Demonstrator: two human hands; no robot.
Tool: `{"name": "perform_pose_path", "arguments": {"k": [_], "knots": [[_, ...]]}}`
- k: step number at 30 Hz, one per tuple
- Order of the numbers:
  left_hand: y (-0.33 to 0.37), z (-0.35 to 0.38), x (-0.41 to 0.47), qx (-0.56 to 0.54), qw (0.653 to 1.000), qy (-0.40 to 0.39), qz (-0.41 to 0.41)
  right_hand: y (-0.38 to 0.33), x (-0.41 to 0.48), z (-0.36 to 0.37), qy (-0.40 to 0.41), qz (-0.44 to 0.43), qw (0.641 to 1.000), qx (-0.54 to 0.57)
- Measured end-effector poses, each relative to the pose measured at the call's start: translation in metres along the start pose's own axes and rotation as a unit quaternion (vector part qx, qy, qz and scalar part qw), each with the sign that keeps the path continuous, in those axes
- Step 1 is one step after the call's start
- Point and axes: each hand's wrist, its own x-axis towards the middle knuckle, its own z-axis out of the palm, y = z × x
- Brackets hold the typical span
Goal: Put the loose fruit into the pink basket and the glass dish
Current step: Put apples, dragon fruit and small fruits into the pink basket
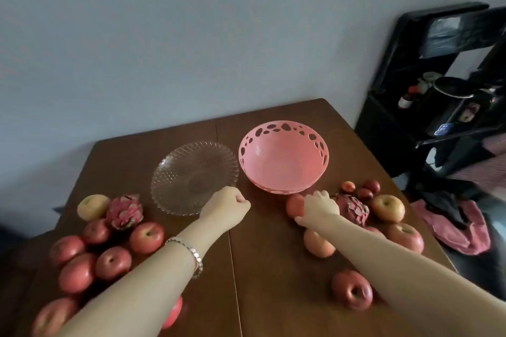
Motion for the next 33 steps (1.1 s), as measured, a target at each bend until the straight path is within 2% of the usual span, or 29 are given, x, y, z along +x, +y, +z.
{"name": "perform_pose_path", "arguments": {"k": [5,8,13,17,20,22,26,29,33], "knots": [[-0.013,0.018,0.024,-0.101,0.994,-0.018,-0.048,-0.005,0.020,0.028,0.034,0.005,0.998,-0.043],[-0.013,0.024,0.043,-0.202,0.974,-0.009,-0.102,-0.002,0.030,0.034,0.054,-0.017,0.997,-0.061],[-0.003,0.037,0.089,-0.393,0.901,0.001,-0.182,0.005,0.032,0.024,0.037,-0.061,0.997,0.012],[0.005,0.055,0.137,-0.454,0.852,-0.020,-0.262,0.004,0.012,-0.007,0.038,-0.077,0.990,0.113],[0.006,0.066,0.157,-0.513,0.817,-0.068,-0.255,0.005,0.000,-0.035,0.039,-0.078,0.977,0.197],[0.007,0.071,0.163,-0.520,0.820,-0.051,-0.234,0.006,0.000,-0.047,0.045,-0.067,0.968,0.236],[0.015,0.057,0.148,-0.486,0.851,-0.011,-0.199,0.006,-0.006,-0.061,0.073,-0.047,0.940,0.329],[0.003,0.031,0.115,-0.437,0.885,0.007,-0.162,0.000,-0.016,-0.074,0.064,-0.076,0.913,0.395],[-0.029,0.000,0.057,-0.379,0.915,0.017,-0.135,-0.020,-0.035,-0.090,0.052,-0.129,0.911,0.389]]}}
